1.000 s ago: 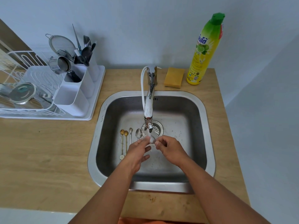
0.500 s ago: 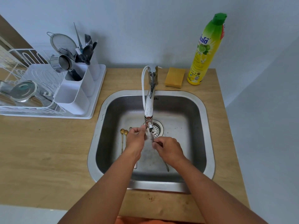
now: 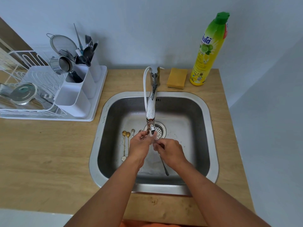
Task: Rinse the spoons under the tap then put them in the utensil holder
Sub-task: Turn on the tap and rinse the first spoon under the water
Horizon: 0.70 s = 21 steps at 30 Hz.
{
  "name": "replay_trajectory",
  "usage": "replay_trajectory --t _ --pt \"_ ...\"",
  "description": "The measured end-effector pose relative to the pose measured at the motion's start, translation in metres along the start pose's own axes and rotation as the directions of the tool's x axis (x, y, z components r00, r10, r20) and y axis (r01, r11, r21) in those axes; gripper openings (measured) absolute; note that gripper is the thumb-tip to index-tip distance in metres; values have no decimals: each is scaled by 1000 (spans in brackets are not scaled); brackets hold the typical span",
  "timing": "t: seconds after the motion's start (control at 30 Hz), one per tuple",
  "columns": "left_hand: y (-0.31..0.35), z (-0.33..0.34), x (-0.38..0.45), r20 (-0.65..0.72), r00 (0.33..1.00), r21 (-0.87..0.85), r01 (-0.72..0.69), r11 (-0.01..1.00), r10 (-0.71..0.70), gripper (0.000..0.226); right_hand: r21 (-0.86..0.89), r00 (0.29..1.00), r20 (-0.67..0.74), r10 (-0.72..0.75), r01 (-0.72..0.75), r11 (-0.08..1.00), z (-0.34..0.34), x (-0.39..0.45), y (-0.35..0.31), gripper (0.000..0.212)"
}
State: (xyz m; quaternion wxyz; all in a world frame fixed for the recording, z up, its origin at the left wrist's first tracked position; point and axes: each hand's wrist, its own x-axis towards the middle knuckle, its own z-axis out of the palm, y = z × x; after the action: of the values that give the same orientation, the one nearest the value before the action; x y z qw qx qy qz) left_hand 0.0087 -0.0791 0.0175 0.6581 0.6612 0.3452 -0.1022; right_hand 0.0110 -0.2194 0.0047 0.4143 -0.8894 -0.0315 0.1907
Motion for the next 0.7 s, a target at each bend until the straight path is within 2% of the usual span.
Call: replay_trajectory --t 0.07,0.17,0.27,0.37,0.5,0.63,0.7 --pt "1 1 2 -40 998 -4 48 999 -48 14 -1 1000 -2 -1 1 1000 0 0 0 16" --pt "4 -3 1 -16 989 -70 147 987 -148 22 29 1000 14 14 -14 999 1 1 -1 17" --pt "4 -12 -2 32 982 -83 189 978 -187 30 102 998 30 49 -52 993 3 3 0 15" --pt "-4 -21 -5 37 985 30 166 986 -167 24 318 994 62 92 -107 942 3 7 -2 14" --pt "-20 -29 -12 85 989 252 96 963 -120 16 589 983 86 161 -181 788 4 15 -8 9" --pt "-29 -32 -16 145 983 309 61 949 -110 12 608 967 111 229 -248 754 5 23 -13 5" --pt "-29 -35 -19 158 982 332 46 942 -104 11 650 953 131 272 -289 702 3 25 -15 6"
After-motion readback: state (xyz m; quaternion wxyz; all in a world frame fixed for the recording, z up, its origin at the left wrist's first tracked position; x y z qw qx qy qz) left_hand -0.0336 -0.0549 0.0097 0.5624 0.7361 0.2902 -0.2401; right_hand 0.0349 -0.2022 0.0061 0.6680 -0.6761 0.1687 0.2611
